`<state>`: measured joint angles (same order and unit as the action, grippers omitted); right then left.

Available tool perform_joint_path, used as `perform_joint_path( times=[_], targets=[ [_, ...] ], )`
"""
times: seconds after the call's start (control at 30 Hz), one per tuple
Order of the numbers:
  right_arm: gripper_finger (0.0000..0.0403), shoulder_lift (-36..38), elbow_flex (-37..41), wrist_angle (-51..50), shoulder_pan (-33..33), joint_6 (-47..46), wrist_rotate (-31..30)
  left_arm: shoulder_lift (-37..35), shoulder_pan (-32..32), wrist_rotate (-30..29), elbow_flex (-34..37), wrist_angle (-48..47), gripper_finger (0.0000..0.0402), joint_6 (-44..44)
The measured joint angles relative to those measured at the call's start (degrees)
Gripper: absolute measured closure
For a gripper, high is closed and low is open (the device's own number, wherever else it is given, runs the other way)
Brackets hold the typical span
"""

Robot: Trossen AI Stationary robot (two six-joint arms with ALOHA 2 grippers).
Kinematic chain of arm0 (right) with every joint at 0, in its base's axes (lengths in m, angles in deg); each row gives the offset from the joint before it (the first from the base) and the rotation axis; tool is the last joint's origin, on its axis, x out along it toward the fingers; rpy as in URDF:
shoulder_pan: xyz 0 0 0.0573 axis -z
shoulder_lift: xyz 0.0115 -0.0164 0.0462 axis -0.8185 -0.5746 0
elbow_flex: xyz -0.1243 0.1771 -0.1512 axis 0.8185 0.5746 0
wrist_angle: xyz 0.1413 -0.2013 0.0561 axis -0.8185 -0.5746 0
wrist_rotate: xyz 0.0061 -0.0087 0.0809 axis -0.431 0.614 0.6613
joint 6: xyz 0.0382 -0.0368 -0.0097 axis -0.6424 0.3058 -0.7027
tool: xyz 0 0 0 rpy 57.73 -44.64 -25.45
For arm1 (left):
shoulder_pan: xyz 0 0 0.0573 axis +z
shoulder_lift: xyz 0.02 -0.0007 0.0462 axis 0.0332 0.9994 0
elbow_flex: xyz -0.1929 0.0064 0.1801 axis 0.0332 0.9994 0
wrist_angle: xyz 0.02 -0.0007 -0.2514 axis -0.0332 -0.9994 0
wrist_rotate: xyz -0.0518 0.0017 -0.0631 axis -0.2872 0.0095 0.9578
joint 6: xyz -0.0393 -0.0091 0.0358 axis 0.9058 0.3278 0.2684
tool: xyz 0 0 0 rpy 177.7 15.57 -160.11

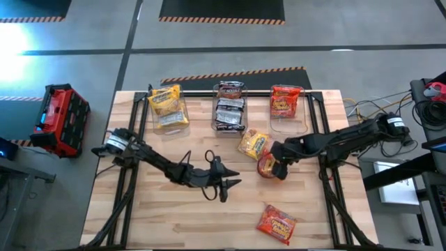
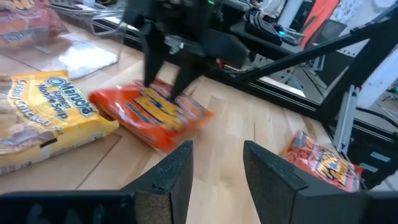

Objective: Sort Maruchan noodles
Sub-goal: Put the orange noodle pack into the right transparent bin

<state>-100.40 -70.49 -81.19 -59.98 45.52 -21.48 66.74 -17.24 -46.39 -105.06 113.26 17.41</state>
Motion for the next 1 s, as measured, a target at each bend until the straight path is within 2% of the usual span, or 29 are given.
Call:
perform_joint_path(
  times=[0.1,0.27,0.43,0.53,0.63,0.77,1.0],
  targets=[
    [0.0161,-0.02,0.00,2.79,-2.52,1.09,0.41,0.00,0.89,0.00,0.02,0.23,0.0278,2.13],
    [0.0161,-0.02,0.31,9.13,-4.88,1.57,0.20,0.43,2.81,0.25,0.02,-0.14,0.0278,13.61],
    [0.0161,0.34,-0.06,6.90,-4.97,-0.29,0.25,3.71,4.03,5.73,-0.10,0.07,0.0278,23.35],
    [0.0161,0.42,-0.72,5.30,-4.97,-2.92,2.81,7.34,4.86,8.56,-1.75,1.19,0.0278,28.09],
    [0.0161,0.30,-0.70,3.79,-5.30,-6.26,6.23,11.16,6.16,13.80,-5.37,1.35,0.0278,30.22],
    [0.0161,0.29,-0.69,1.61,-6.40,-8.69,6.82,14.78,7.66,19.33,-10.33,1.32,0.0278,30.26],
    [0.0164,0.42,0.87,1.45,-8.84,-9.55,4.10,15.45,9.16,20.76,-11.39,1.44,0.0278,31.11]
  ],
)
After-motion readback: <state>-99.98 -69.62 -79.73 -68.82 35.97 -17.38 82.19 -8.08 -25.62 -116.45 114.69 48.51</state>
